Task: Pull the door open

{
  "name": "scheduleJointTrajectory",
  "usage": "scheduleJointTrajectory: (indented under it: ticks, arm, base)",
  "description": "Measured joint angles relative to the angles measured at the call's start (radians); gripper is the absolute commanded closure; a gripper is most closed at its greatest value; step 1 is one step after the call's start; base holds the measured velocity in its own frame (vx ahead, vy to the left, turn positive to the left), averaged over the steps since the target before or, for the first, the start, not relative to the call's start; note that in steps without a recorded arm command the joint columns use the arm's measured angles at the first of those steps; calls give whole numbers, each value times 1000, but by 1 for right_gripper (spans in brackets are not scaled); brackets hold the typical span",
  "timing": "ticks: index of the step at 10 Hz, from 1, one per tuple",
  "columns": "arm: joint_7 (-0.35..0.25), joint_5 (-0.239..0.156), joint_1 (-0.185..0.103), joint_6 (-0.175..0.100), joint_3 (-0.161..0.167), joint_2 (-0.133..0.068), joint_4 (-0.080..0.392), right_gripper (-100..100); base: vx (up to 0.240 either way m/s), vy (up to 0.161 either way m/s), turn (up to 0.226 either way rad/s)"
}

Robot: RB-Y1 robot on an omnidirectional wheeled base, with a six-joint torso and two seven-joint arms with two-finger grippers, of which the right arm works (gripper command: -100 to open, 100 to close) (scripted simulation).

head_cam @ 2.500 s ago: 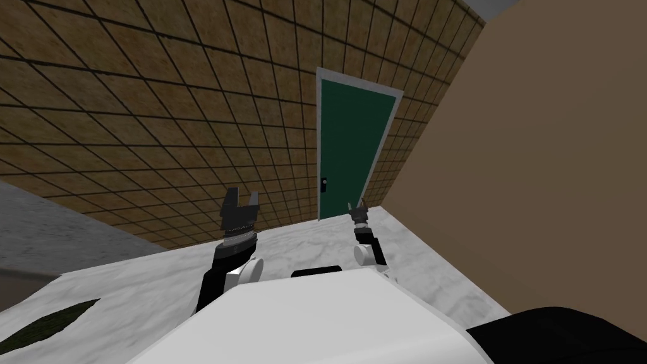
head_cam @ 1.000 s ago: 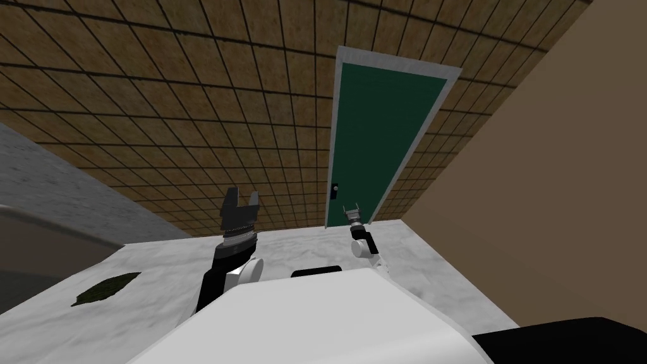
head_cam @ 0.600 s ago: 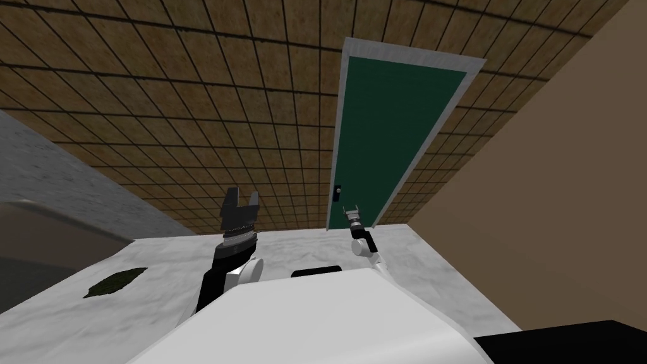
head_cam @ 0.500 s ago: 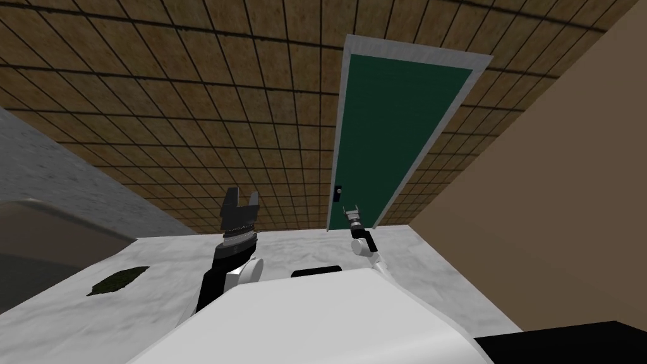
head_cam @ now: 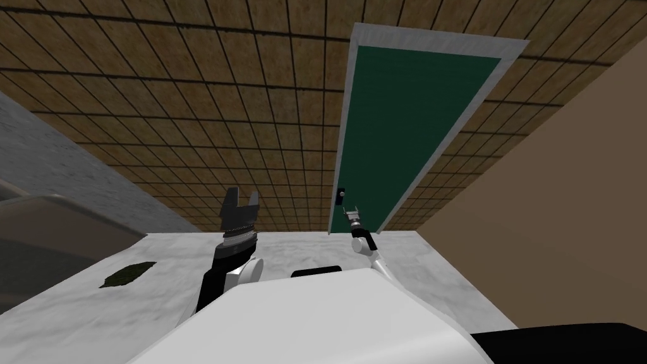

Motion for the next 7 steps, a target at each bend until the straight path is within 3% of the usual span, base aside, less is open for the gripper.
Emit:
scheduleJointTrajectory:
  ticks: [5, 7]
  arm:
    - [-99, -87, -47, -1, 26, -27, 81, -100]
    - [-112, -92, -48, -4, 17, -39, 94, -100]
  base:
    - [92, -21, 60]
    - [190, 17, 237]
